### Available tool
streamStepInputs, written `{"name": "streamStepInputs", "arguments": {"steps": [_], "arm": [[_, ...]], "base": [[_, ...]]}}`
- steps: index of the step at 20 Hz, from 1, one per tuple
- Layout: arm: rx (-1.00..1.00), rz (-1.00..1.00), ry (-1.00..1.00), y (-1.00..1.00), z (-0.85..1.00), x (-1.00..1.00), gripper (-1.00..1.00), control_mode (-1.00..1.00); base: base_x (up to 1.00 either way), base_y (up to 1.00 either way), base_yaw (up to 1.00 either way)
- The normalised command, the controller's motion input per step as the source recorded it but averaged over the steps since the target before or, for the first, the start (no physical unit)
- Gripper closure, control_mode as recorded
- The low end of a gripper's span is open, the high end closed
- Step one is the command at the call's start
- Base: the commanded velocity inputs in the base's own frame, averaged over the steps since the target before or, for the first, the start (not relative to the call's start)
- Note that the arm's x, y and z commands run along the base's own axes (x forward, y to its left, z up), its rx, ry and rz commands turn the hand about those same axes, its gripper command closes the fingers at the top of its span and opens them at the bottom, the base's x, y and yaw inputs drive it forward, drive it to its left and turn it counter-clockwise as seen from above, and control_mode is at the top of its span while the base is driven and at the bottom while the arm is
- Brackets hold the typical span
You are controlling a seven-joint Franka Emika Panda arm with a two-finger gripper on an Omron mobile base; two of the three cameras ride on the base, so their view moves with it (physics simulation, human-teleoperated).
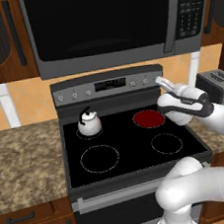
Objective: Turn off the rear right burner of the stove.
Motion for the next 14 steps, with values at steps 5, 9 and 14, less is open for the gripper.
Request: {"name": "streamStepInputs", "arguments": {"steps": [5,9,14], "arm": [[0.0,0.0,0.0,-0.06,-0.12,0.46,-1.0,-1.0],[0.0,0.0,0.0,-0.22,-0.02,0.56,-1.0,-1.0],[0.0,0.0,0.0,-0.32,0.0,0.41,-1.0,-1.0]], "base": [[0.0,0.0,0.0],[0.0,0.0,0.0],[0.0,0.0,0.0]]}}
